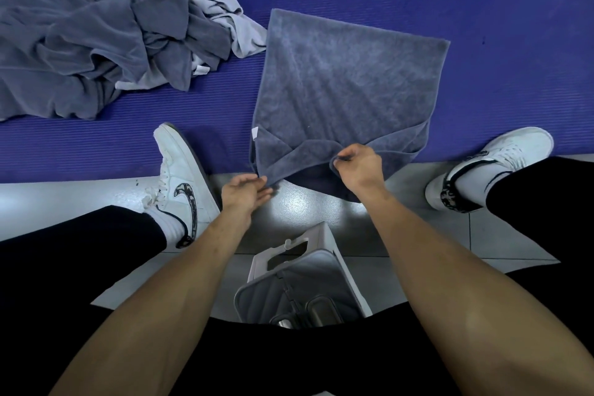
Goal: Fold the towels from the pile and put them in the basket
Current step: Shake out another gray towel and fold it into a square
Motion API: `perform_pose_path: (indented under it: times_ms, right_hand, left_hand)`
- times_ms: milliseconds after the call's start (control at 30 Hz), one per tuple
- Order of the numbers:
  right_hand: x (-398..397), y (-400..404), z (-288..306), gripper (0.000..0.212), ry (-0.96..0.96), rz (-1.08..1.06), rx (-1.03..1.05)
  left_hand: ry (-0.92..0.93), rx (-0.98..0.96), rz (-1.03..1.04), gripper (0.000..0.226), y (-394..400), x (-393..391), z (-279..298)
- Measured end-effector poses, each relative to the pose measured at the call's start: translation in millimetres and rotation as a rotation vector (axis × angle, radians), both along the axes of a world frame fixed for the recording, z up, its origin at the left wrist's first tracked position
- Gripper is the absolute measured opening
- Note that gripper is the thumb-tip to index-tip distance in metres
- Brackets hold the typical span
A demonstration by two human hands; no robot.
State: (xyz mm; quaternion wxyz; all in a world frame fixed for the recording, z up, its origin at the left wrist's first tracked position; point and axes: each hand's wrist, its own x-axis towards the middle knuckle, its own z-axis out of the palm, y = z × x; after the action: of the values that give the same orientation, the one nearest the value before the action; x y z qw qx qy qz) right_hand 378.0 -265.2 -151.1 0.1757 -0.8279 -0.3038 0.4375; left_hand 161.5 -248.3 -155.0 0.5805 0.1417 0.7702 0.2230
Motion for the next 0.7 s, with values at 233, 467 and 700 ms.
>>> perform_pose_path:
  times_ms: [233, 467, 700]
  right_hand:
    - [10, -7, 12, 0.01, -0.08, 0.089, 0.068]
    - [33, -15, 35, 0.019, -0.128, 0.17, 0.134]
    - [49, -28, 54, 0.013, -0.229, 0.128, 0.258]
  left_hand:
    - [-0.048, 0.321, -0.253, 0.009, 19, 3, 27]
    - [0.242, 0.462, -0.823, 0.037, 35, 13, 37]
    - [0.311, 0.62, -0.937, 0.024, 40, 21, 50]
